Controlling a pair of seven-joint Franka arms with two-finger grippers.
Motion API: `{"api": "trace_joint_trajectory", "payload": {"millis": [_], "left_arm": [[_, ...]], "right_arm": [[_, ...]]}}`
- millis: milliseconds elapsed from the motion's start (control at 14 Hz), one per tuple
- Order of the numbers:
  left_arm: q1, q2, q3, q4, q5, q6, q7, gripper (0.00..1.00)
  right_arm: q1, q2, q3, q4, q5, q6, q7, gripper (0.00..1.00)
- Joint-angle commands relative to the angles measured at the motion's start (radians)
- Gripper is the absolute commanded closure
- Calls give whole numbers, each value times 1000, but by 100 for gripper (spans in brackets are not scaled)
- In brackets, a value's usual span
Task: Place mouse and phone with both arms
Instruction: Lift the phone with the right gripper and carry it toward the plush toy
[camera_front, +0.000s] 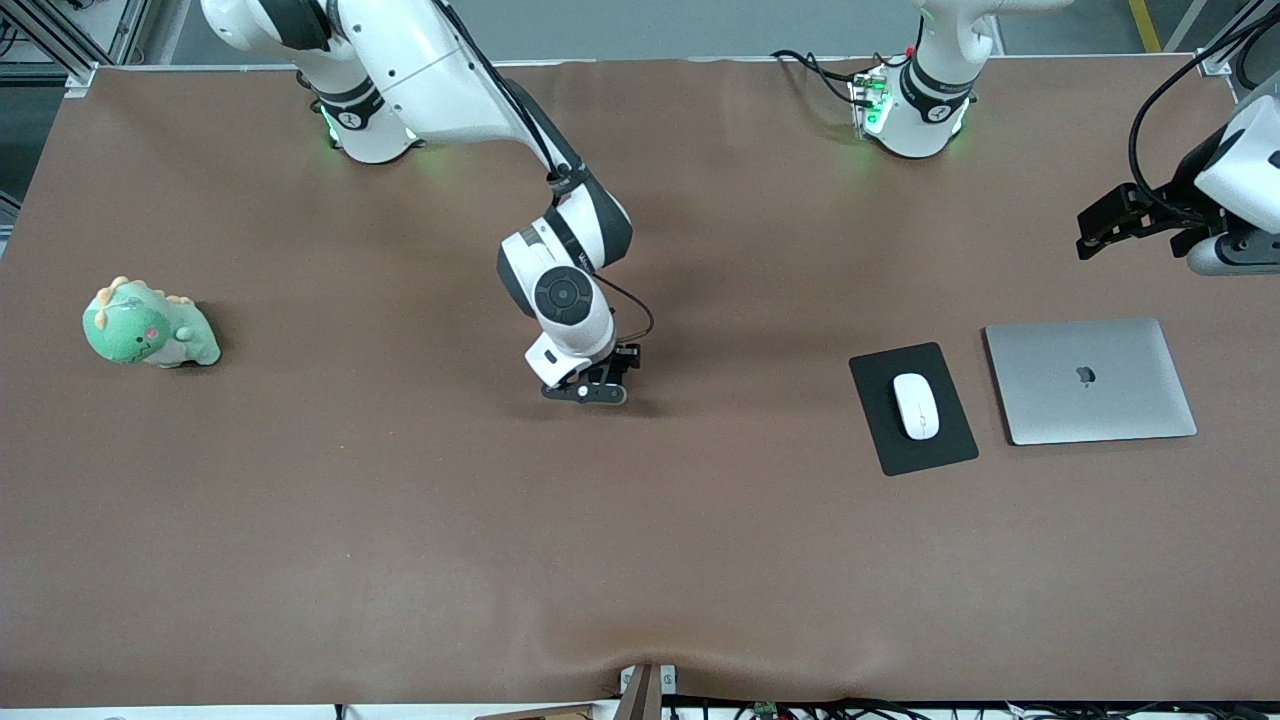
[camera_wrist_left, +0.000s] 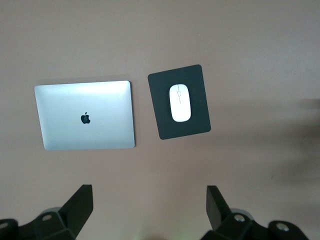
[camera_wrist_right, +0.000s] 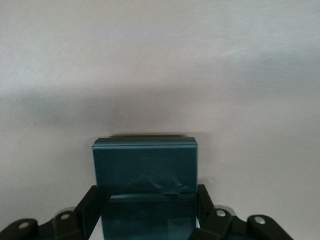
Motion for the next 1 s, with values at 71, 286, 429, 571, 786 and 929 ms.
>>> {"api": "trace_joint_trajectory", "payload": {"millis": [71,286,429,571,786,929], "left_arm": [[2,24,-4,3,4,44,14,0],[7,37,-3,2,4,65,14,0],[7,41,-4,2,4,77,14,0],[4,42,-3,0,6,77,11,0],[-1,36,-4,0,6,77,8,0],[-2,31,-12,0,6,70,-1,0]], "right_arm": [[-58,-148,-24,-33,-28,-156,83,100],[-61,-251,-76,-132,-28,-148,68,100],[-78,-331,-113,-223,-30,-144,-16,100],[-133,-405,-127,-304,-30,-136,-101,100],[-219,-483,-135,-413,-30,-130,-255,100],[-267,-532,-135,-511,-31,-66,-337,100]]}}
